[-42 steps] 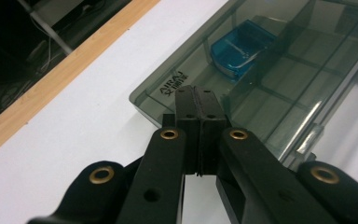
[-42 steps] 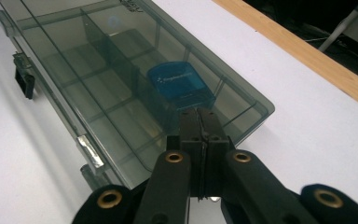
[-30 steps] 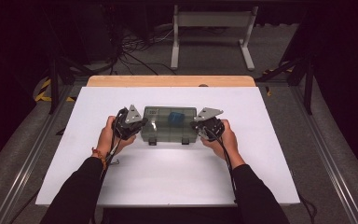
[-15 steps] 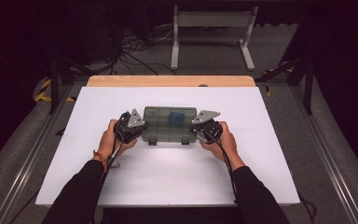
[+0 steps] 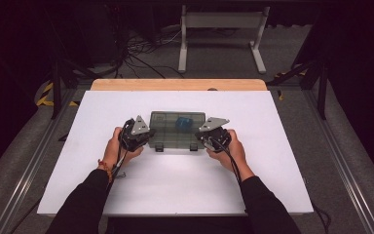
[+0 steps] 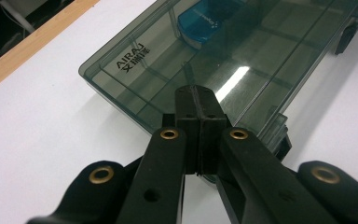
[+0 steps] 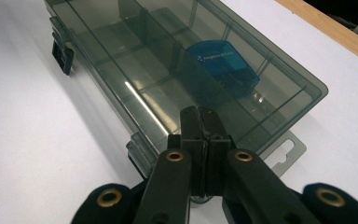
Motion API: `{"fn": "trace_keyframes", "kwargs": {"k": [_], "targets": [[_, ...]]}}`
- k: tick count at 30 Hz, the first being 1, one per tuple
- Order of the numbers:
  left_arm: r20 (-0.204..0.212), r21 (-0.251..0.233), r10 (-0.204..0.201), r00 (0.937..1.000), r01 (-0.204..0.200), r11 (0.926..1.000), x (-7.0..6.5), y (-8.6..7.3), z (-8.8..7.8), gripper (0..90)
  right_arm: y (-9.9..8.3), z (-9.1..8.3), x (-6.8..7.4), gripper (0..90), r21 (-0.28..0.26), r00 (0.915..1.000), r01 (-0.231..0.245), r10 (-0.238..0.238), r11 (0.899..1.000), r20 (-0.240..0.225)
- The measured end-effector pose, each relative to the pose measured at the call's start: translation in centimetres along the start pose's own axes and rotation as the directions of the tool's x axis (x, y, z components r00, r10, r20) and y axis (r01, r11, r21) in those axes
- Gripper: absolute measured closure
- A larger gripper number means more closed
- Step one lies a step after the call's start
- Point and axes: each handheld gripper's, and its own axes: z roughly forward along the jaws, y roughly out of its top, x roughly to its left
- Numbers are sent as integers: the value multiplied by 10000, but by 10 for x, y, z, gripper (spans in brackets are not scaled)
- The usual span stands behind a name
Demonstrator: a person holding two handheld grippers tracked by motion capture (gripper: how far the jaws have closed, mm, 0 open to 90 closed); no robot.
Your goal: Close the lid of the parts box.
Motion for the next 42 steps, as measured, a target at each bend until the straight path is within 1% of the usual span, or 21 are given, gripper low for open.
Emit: {"fn": "trace_keyframes", "kwargs": {"k": [2,4,6,10,12,14,18,20,22,25,28,31,34,37,41,42], "targets": [[73,-123,-6,10000,7,9999,-1,-2,-1,899,-1,-1,0,900,-28,9999,-131,131,9999,96],[133,-155,-121,9998,123,9998,-1,-4,-3,898,-2,-3,0,899,13,9997,-107,107,9999,218],[29,-117,136,9999,-136,9998,-4,-4,-4,896,-3,-5,0,896,-23,9998,-169,169,9999,116],[-9,-157,360,9993,-361,9992,-6,-3,-6,890,-3,-8,2,895,17,10000,-84,84,10000,46],[20,-251,259,9997,-258,9994,-6,-4,-8,889,-2,-8,3,894,-39,10000,-59,59,10000,0],[7,-242,310,9995,-309,9992,-6,-4,-9,887,-1,-9,5,891,-48,10000,-44,44,10000,-4],[141,-594,160,9998,-151,9981,-6,-5,-16,879,-1,-10,5,885,-63,10000,6,-6,10000,0],[165,-657,176,9997,-165,9977,-5,-5,-18,878,-1,-10,5,883,-105,10000,-51,50,9999,-17],[158,-754,94,9998,-82,9971,-4,-5,-20,877,-1,-11,5,883,-158,10000,-87,87,9998,-13],[50,-745,100,9999,-96,9972,-4,-5,-22,877,-1,-12,5,882,-200,10000,-6,6,9998,-14],[-23,-767,171,9999,-172,9969,-4,-4,-23,874,-1,-14,6,880,-310,10000,-35,33,9995,-68],[-25,-813,203,9998,-204,9965,-5,-4,-24,873,0,-15,8,875,-367,9999,52,-56,9993,-108],[-71,-838,318,9995,-323,9960,-6,-3,-25,870,1,-16,9,875,-472,9999,73,-77,9989,-99],[-61,-1026,327,9994,-332,9942,-6,0,-28,864,2,-18,10,864,-649,9999,148,-152,9978,-53],[-87,-1148,330,9994,-338,9928,-5,1,-31,855,3,-19,10,855,-767,9999,146,-149,9970,-27],[-37,-1191,299,9995,-302,9924,-5,1,-31,850,3,-19,10,849,-808,9999,118,-122,9967,-44]]}}
